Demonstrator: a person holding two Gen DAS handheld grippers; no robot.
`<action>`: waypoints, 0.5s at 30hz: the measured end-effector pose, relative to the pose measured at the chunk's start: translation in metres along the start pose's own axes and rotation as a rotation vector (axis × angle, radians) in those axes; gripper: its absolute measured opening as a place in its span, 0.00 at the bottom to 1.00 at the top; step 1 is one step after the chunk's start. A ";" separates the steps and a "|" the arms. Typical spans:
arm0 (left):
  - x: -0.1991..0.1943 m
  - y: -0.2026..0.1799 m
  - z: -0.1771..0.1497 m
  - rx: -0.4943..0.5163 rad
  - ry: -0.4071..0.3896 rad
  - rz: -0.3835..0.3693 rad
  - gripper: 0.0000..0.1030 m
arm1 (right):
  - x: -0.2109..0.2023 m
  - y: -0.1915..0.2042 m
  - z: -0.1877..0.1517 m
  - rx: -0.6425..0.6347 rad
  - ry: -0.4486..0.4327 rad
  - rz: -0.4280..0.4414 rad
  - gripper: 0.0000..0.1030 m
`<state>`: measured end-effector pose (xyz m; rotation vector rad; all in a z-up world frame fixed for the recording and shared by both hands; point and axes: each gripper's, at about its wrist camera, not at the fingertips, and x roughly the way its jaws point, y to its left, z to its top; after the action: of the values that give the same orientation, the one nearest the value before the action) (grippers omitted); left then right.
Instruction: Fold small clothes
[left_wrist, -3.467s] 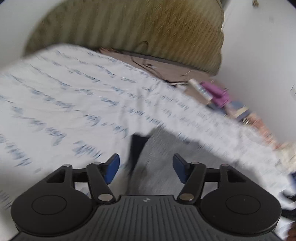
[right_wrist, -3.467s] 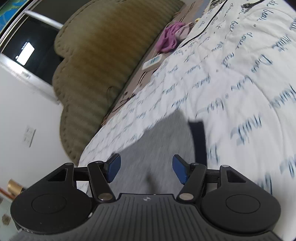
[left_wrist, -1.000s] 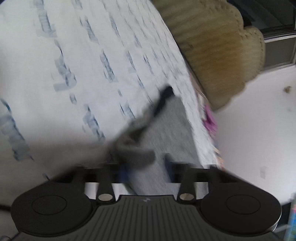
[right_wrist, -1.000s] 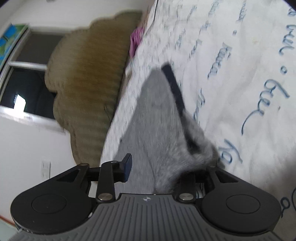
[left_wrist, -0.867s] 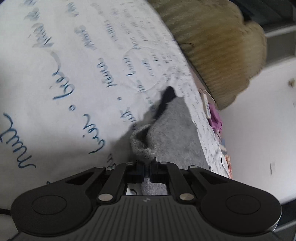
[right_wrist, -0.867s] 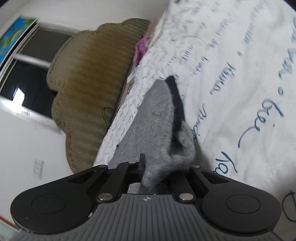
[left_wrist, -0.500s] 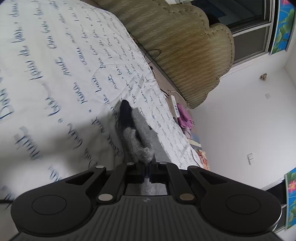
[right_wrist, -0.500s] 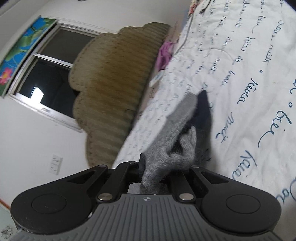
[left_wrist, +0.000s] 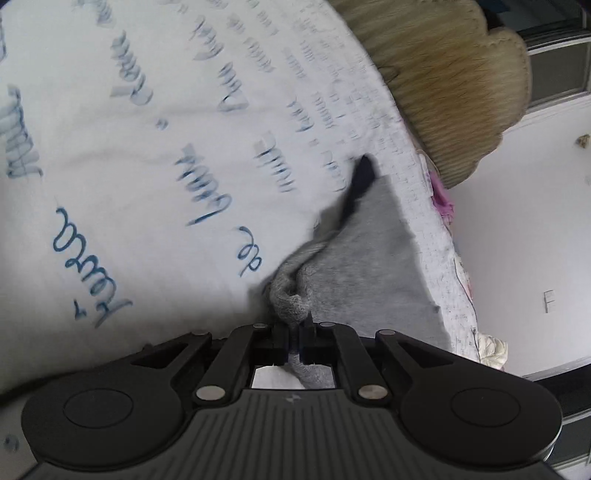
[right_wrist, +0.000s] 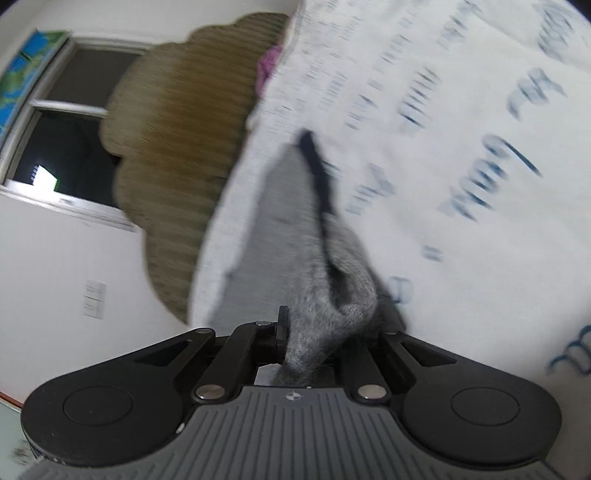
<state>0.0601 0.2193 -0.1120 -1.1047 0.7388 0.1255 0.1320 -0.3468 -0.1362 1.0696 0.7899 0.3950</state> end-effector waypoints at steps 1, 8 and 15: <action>-0.001 -0.001 0.002 0.009 0.006 -0.003 0.07 | 0.003 -0.002 -0.001 -0.014 0.008 -0.028 0.09; -0.083 -0.038 0.008 0.263 -0.249 0.114 0.62 | -0.054 0.045 0.023 -0.278 -0.092 -0.107 0.60; 0.010 -0.149 0.025 0.858 -0.317 0.173 0.63 | 0.006 0.086 0.098 -0.452 -0.059 -0.126 0.63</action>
<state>0.1457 0.1683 0.0016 -0.1928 0.5127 0.1092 0.2156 -0.3660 -0.0374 0.6035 0.6698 0.4087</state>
